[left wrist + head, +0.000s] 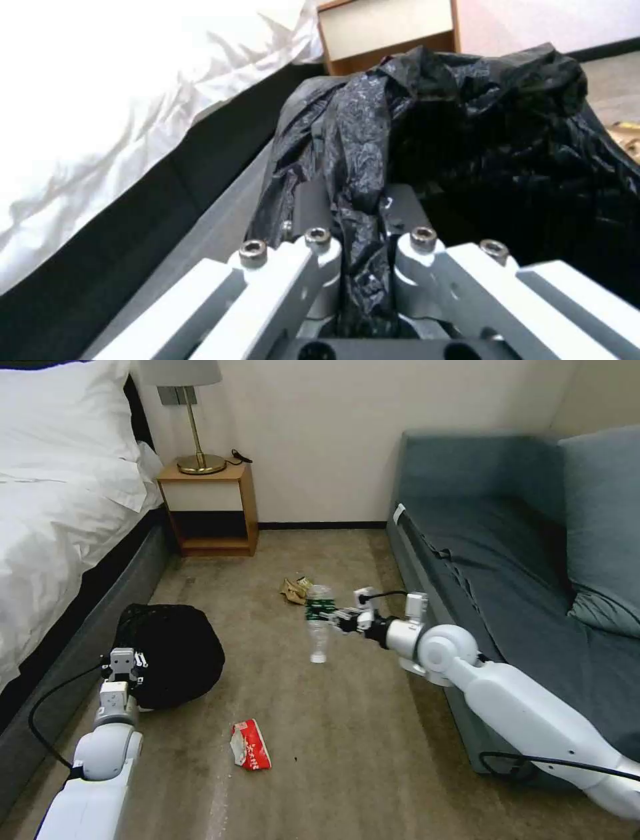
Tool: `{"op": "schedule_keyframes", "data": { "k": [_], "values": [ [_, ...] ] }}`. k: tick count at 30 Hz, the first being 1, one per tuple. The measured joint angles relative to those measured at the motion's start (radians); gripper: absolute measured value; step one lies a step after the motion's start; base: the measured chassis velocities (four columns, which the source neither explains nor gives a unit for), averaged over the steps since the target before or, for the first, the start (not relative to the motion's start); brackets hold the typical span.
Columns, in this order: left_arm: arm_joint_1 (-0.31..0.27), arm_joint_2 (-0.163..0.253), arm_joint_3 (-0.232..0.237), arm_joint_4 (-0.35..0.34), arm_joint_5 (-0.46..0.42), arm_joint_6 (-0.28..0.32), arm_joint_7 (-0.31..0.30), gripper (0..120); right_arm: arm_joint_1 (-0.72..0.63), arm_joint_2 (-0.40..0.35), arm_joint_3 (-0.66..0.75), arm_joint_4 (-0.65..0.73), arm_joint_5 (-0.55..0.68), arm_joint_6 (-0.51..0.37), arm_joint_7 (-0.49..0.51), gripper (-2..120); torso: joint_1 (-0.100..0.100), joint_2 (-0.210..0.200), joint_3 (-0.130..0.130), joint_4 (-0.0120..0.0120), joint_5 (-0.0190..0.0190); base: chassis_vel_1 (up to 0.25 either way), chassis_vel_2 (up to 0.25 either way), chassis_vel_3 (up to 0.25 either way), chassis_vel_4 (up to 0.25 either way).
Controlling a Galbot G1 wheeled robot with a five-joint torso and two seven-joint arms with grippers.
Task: Pick up the trash bin, then pick up the garbage on the floor and place it into the trash bin.
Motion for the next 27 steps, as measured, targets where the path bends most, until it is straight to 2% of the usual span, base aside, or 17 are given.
{"op": "schedule_keyframes", "data": {
  "k": [5, 6, 8, 9, 11, 12, 13, 14, 16, 27],
  "values": [
    [-0.009, -0.004, 0.035, -0.021, -0.020, 0.008, -0.003, 5, 0.087, 0.087, -0.098, -0.067, 0.023, 0.023, -0.023, 16, 0.000, 0.000, 0.000, -0.0001, 0.0001, 0.000, 0.000, 0.000, 0.000],
    [-0.009, -0.004, 0.035, -0.021, -0.020, 0.008, -0.003, 5, 0.087, 0.087, -0.098, -0.067, 0.023, 0.023, -0.023, 16, 0.000, 0.000, 0.000, -0.0001, 0.0001, 0.000, 0.000, 0.000, 0.000],
    [-0.008, -0.018, 0.042, -0.026, -0.021, 0.008, -0.003, 5, 0.128, 0.149, -0.150, -0.111, 0.025, 0.033, -0.034, 16, 0.000, 0.000, 0.000, -0.0004, 0.0000, 0.000, 0.000, 0.000, 0.000],
    [-0.008, -0.018, 0.042, -0.026, -0.021, 0.008, -0.003, 5, 0.128, 0.149, -0.150, -0.111, 0.025, 0.033, -0.034, 16, 0.000, 0.000, 0.000, -0.0004, 0.0000, 0.000, 0.000, 0.000, 0.000],
    [-0.004, -0.038, 0.047, -0.033, -0.018, 0.006, -0.003, 5, 0.165, 0.247, -0.199, -0.165, 0.027, 0.050, -0.039, 16, 0.000, 0.000, 0.000, 0.0002, -0.0001, 0.000, 0.000, 0.000, 0.000],
    [-0.004, -0.038, 0.047, -0.033, -0.018, 0.006, -0.003, 5, 0.165, 0.247, -0.199, -0.165, 0.027, 0.050, -0.039, 16, 0.000, 0.000, 0.000, 0.0002, -0.0001, 0.000, 0.000, 0.000, 0.000],
    [0.001, -0.047, 0.051, -0.040, -0.018, 0.005, -0.002, 5, 0.179, 0.296, -0.225, -0.198, 0.026, 0.061, -0.048, 16, 0.000, 0.000, 0.000, 0.0006, -0.0001, 0.000, 0.000, 0.000, 0.000],
    [0.001, -0.047, 0.051, -0.040, -0.018, 0.005, -0.002, 5, 0.179, 0.296, -0.225, -0.198, 0.026, 0.061, -0.048, 16, 0.000, 0.000, 0.000, 0.0006, -0.0001, 0.000, 0.000, 0.000, 0.000],
    [0.010, -0.058, 0.053, -0.051, -0.015, 0.003, -0.002, 5, 0.188, 0.350, -0.252, -0.257, 0.008, 0.088, -0.066, 16, 0.000, 0.000, 0.000, 0.0004, -0.0002, 0.000, 0.000, 0.000, 0.000],
    [0.032, -0.085, 0.049, -0.080, -0.011, -0.010, 0.001, 5, 0.173, 0.454, -0.262, -0.479, -0.074, 0.165, -0.075, 16, 0.000, 0.000, 0.000, -0.0001, 0.0001, 0.000, 0.000, 0.000, 0.000]
  ]
}}
